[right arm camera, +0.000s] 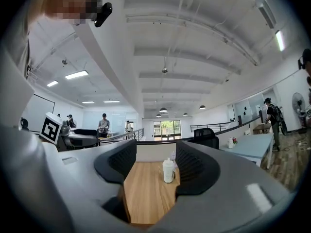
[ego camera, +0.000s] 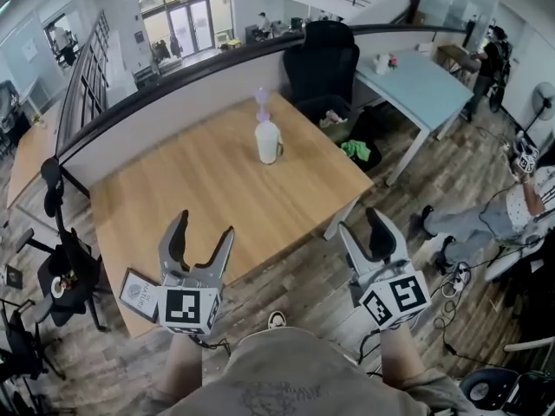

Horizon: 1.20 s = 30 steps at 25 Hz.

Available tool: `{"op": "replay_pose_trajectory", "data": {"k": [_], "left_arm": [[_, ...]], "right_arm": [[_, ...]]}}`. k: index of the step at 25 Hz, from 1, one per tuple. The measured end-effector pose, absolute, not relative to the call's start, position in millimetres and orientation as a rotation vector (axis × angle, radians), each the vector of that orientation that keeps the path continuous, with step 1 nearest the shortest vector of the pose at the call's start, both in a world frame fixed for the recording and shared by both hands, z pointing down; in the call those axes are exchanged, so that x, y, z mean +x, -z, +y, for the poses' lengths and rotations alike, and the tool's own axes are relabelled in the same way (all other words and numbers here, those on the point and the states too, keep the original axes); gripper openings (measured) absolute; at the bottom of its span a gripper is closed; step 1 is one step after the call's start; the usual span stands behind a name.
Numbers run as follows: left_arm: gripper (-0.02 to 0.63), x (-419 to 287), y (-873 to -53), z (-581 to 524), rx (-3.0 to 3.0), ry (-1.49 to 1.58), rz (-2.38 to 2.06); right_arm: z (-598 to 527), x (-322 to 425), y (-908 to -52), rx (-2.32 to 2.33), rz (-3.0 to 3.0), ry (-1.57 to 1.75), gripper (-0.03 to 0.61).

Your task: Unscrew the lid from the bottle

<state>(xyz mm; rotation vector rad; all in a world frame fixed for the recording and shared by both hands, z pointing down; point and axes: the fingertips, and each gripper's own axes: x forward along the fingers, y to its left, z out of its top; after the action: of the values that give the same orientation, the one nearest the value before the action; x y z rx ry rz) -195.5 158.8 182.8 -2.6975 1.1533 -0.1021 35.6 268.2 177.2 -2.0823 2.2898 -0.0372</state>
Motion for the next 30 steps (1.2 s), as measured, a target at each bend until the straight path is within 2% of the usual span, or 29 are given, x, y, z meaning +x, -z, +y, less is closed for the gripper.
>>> {"op": "replay_pose_trajectory", "data": {"k": [17, 30], "left_arm": [[0.351, -146.9, -219.9, 37.8, -2.747, 0.156, 1.18], [0.358, -55.6, -232.5, -72.8, -2.702, 0.272, 1.364]], "right_arm": [[123.8, 74.3, -224.4, -1.982, 2.38, 0.171, 0.238], [-36.1, 142.5, -238.0, -1.671, 2.635, 0.236, 0.238]]}}
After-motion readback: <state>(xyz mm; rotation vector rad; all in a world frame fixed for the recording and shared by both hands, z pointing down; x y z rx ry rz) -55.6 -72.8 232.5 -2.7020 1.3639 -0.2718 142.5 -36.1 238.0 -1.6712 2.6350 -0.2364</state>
